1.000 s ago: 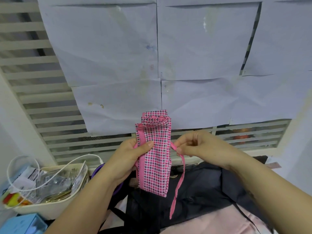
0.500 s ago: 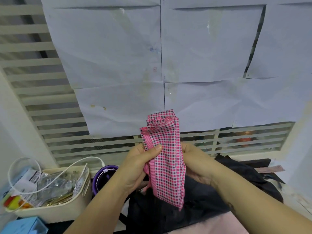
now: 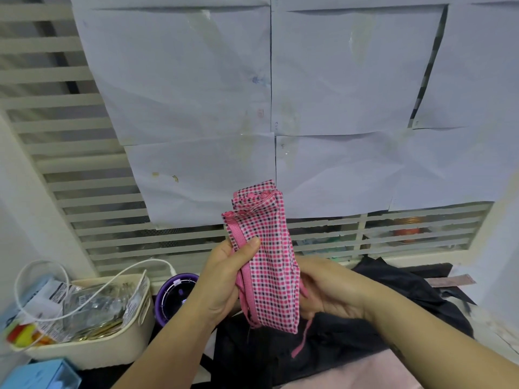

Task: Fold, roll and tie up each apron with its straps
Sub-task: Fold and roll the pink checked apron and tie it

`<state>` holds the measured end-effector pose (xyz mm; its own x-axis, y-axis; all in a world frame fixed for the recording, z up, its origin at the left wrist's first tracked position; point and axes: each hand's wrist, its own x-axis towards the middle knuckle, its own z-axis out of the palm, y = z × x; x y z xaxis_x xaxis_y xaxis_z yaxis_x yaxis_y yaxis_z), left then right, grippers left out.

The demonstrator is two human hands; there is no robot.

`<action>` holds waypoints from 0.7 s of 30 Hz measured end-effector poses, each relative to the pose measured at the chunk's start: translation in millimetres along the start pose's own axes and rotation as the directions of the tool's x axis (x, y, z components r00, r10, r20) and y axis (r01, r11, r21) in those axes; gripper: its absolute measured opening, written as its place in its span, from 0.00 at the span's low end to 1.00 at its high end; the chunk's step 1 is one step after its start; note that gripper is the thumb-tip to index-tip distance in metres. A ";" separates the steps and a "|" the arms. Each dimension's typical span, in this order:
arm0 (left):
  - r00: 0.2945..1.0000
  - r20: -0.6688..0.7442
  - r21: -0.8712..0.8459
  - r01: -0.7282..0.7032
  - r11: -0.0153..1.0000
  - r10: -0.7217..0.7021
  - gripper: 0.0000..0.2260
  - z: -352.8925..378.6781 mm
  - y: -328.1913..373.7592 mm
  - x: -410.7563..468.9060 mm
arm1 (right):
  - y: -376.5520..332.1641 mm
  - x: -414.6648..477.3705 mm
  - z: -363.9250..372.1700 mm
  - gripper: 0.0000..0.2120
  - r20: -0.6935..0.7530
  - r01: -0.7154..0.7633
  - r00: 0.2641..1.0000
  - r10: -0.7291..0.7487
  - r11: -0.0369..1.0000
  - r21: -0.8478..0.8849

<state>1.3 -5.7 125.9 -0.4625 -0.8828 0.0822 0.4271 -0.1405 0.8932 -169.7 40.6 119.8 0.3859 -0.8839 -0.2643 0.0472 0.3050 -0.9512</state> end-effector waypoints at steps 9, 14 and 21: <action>0.991 -0.038 0.131 0.135 0.982 -0.131 0.13 -18.2 -26.4 1.4 | -10.9 -17.9 -27.4 0.22 -0.286 0.078 0.938 -0.195 0.924 -0.376; 0.970 -0.043 0.105 0.244 0.964 -0.241 0.11 -9.5 -72.6 -15.1 | 26.5 -10.7 -14.1 0.26 -0.307 -0.016 0.944 -0.122 0.911 -0.411; 0.936 -0.120 0.210 0.351 0.912 -0.332 0.06 -9.8 -122.2 -33.1 | 93.9 -2.9 -9.7 0.11 -0.382 -0.006 0.924 -0.020 0.998 -0.068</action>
<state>-28.0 36.3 9.7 -0.4812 -0.8331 -0.2727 0.0639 -0.3436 0.9369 -175.3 68.4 29.7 0.0035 -0.9583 -0.2858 -0.0181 0.2857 -0.9581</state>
